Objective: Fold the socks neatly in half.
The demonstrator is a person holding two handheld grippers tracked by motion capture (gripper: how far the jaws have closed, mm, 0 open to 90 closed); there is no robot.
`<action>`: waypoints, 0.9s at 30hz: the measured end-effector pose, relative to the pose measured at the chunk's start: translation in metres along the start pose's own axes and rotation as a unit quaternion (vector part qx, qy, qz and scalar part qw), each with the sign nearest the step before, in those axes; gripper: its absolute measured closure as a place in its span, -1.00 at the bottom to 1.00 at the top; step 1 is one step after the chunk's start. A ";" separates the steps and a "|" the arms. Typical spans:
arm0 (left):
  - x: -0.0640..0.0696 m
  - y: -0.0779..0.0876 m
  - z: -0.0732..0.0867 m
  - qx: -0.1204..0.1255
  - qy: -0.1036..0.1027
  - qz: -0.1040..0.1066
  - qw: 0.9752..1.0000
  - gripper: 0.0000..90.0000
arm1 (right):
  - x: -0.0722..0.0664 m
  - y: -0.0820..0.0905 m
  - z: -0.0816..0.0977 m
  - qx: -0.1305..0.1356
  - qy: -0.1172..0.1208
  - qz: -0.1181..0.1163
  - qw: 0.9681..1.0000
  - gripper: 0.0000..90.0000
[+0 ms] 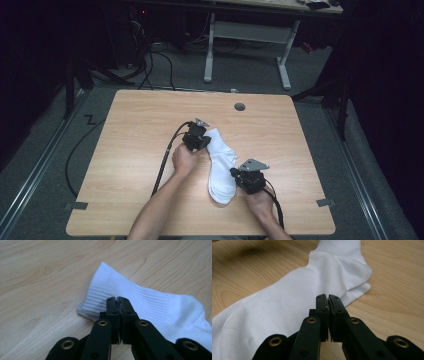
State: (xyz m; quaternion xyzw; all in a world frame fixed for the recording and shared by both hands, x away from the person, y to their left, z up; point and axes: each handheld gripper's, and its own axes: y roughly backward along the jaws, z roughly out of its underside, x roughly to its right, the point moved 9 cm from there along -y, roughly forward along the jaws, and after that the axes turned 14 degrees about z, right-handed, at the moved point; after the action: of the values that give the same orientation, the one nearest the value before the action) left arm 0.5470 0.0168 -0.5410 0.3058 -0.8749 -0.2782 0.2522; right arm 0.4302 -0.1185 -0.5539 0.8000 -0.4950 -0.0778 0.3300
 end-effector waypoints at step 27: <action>0.003 -0.005 0.012 -0.019 -0.011 -0.005 1.000 0.79 | 0.005 -0.004 0.003 -0.053 -0.003 0.017 0.998 0.57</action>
State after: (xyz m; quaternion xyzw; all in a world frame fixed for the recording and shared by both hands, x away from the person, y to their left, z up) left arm 0.5399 0.0159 -0.5517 0.3026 -0.8704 -0.2996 0.2471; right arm 0.4346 -0.1231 -0.5573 0.7724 -0.5050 -0.1003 0.3718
